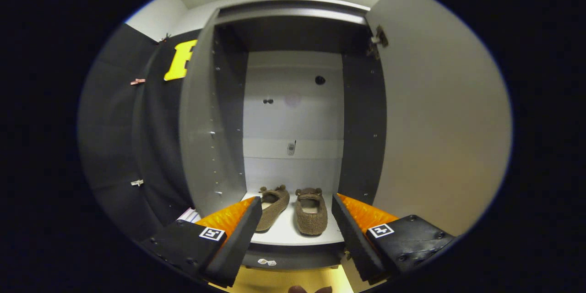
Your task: Open the shoe cabinet door, grab the shoes and put them into the shoe cabinet, then close the shoe cabinet door.
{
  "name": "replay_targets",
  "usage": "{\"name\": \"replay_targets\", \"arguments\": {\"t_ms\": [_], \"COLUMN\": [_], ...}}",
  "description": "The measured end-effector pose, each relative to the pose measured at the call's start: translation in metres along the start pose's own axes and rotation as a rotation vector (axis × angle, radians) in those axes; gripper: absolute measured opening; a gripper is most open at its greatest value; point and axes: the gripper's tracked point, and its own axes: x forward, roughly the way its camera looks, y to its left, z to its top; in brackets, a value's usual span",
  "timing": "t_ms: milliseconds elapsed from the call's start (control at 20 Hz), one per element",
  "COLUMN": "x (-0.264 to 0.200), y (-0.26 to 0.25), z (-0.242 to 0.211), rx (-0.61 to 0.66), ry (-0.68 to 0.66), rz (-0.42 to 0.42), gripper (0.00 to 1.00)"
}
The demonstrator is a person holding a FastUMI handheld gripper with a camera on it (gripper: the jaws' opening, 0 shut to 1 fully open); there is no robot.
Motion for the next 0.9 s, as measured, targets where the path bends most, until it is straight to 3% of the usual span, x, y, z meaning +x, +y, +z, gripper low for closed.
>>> {"name": "replay_targets", "arguments": {"t_ms": [400,900], "x": [-0.133,-0.254], "y": [-0.025,-0.126], "z": [0.021,0.016], "rx": [0.018,0.044], "ry": [-0.029,0.02], "rz": [0.019,0.037], "gripper": [0.98,0.98]}}
